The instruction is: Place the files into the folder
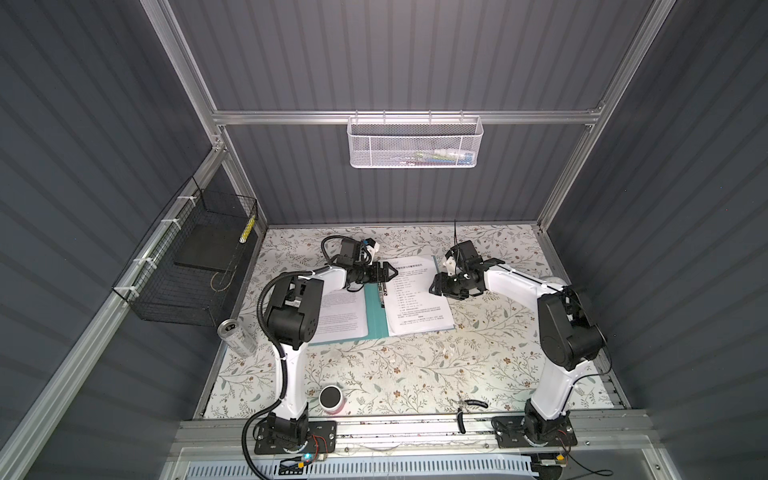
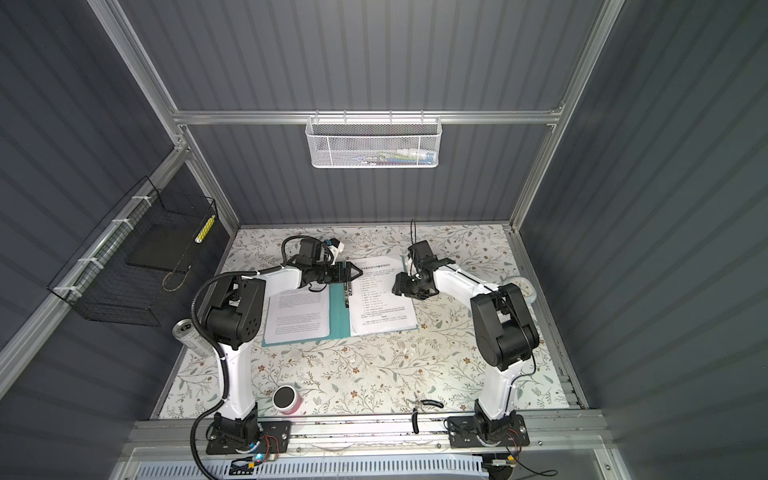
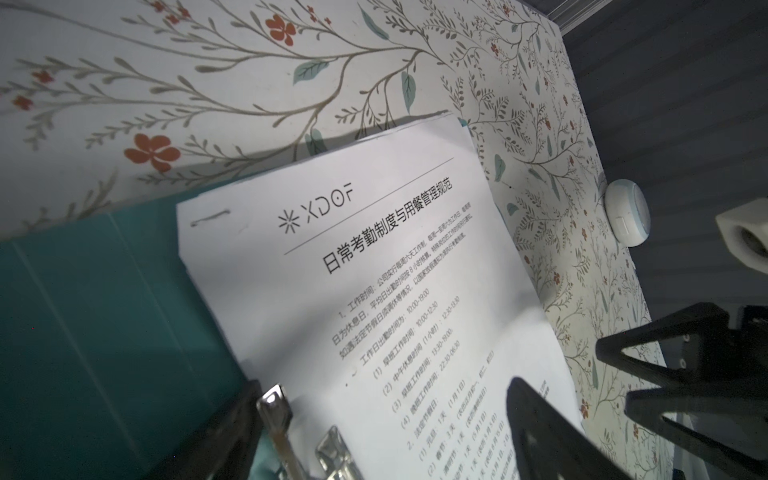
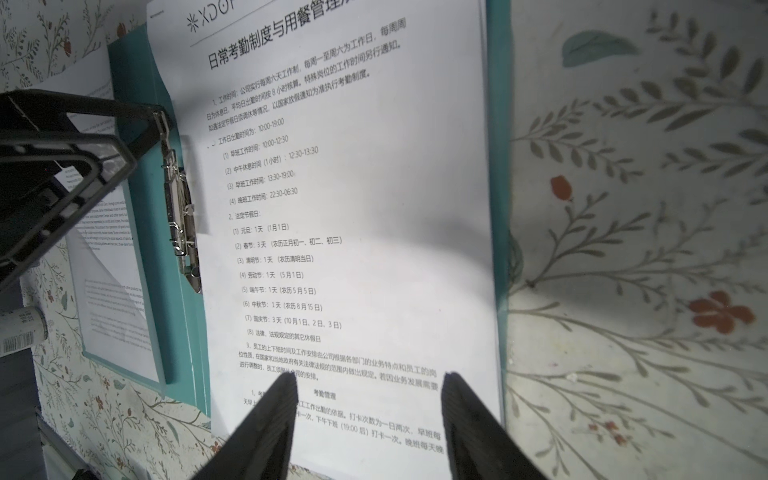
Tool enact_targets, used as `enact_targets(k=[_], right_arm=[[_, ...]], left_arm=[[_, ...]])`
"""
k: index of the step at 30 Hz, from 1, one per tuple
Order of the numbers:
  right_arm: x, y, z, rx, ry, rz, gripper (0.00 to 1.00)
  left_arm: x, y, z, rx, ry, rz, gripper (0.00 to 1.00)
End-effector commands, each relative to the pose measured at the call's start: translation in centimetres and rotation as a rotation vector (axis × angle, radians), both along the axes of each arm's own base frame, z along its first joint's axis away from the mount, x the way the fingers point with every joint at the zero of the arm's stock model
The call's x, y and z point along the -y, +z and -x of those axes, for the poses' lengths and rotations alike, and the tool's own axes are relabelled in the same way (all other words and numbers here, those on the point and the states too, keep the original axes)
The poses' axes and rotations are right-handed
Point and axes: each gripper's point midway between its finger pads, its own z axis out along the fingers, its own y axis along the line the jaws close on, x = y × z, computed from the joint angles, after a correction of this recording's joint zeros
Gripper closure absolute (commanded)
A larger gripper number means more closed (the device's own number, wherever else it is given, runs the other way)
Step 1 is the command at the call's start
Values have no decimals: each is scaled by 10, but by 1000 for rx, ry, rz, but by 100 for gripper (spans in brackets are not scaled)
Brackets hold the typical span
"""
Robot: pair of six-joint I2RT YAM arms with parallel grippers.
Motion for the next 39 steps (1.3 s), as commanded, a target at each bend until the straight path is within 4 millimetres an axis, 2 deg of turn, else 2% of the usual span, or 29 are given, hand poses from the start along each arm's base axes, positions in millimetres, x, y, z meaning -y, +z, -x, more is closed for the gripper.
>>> enact_targets(k=[1,9,19,34,39], right_arm=[[0,-4,2,-8,-4,7,42],[0,-6,2,-10,-3,8,42],[0,-9,2,-19,-3,10,42],[2,-10,3,-14,-6,23,42],[4,-11,9,-14,-9,24,42]], left_arm=[[3,-3,-2,-18,-22,35,9],[4,-1,0,-19,-32,58,10],[8,19,5,18,-64,100,10],[6,43,28,61,-87,139,10],[5,49,42,66,-86,134,10]])
